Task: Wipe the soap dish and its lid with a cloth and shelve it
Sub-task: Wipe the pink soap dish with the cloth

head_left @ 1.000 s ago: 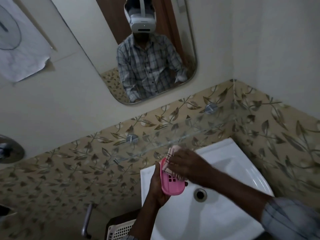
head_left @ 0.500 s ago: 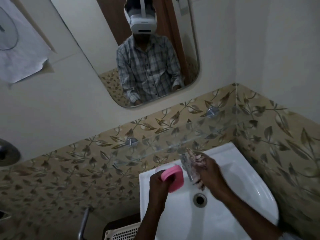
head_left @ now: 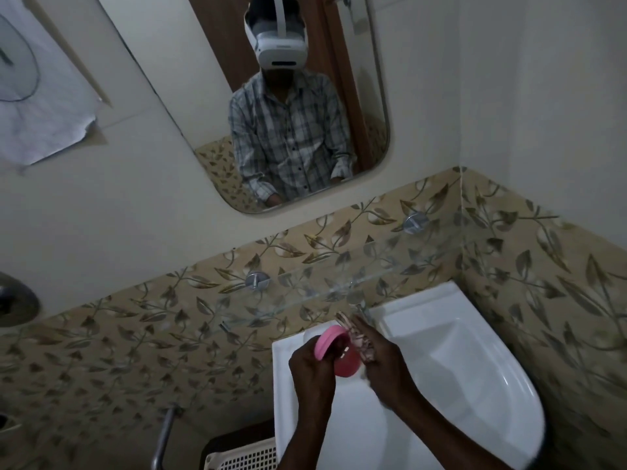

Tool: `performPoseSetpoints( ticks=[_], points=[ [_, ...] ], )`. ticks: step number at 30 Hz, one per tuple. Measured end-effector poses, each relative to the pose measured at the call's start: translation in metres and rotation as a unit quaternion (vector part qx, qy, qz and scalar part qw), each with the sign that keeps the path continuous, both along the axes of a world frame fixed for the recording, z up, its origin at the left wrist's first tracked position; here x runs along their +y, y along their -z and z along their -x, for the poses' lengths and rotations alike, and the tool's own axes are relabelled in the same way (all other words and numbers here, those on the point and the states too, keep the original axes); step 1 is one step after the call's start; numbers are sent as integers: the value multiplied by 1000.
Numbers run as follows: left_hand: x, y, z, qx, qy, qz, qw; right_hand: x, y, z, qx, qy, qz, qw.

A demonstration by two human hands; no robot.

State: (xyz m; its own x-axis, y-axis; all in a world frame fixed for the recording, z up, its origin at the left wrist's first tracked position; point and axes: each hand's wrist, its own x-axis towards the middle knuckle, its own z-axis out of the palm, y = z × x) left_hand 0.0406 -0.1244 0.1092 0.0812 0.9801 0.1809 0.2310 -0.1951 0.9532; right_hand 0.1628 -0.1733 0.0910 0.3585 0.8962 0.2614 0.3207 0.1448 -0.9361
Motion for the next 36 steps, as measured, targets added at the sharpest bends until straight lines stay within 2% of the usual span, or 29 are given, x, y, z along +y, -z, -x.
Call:
performPoseSetpoints(
  ticks=[1,2,4,6,7,9,11,13,14,15,17,19,20,22,23,25,26,28,29,30,32,34,35,36],
  points=[
    [0,-1,3,-10,-4,-3,1000,-1,4,0,63,10,70,995],
    [0,-1,5,-17,3,-1,1000,-3,3,4,83,12,82,993],
    [-3,2,5,-10,28,7,1000,-11,-12,16,-2,-8,-13,1000],
    [-7,4,3,-9,27,7,1000,-6,-8,22,-115,-38,-101,988],
    [-8,2,4,-26,16,7,1000,-3,-9,21,-101,-36,-98,989],
    [-5,-1,10,-78,-4,9,997,3,-5,13,6,7,5,1000],
    [-4,-1,13,-91,-7,20,996,4,2,8,191,1,132,973],
    [-10,1,15,-92,1,28,995,5,6,6,279,-20,155,947],
    [-13,-3,15,-86,17,39,995,6,4,3,277,-16,149,949],
    [-12,-8,17,-66,42,55,995,6,1,-1,238,-6,142,961],
    [-7,-17,26,-24,137,98,985,5,-7,-14,102,4,113,988],
    [1,-31,28,79,198,127,969,4,-14,-28,-33,-25,64,997],
    [5,-34,23,158,198,126,959,5,-16,-31,-122,-39,37,991],
    [7,-41,11,303,184,95,930,12,-19,-23,-284,-50,-47,956],
    [6,-41,4,326,184,70,925,14,-20,-16,-326,-45,-95,939],
    [0,-39,-3,262,159,47,951,14,-22,-4,-329,-36,-139,933],
    [-1,-39,-2,223,126,53,965,12,-23,-3,-285,-33,-125,950],
    [2,-33,5,207,55,35,976,3,-23,-4,-125,-11,-8,992],
    [2,-32,7,215,42,26,975,-1,-20,-3,-69,-11,54,996],
    [2,-32,8,221,51,20,974,-5,-17,2,-68,0,45,997],
    [0,-31,7,223,88,30,970,-10,-25,17,-183,9,-73,980],
    [-6,-33,7,172,117,74,975,-12,-33,27,-293,-4,-164,942],
    [-8,-31,7,145,109,91,979,-10,-36,27,-298,-2,-172,939],
    [-10,-29,7,142,84,83,983,-8,-35,28,-254,7,-151,955]
  ],
)
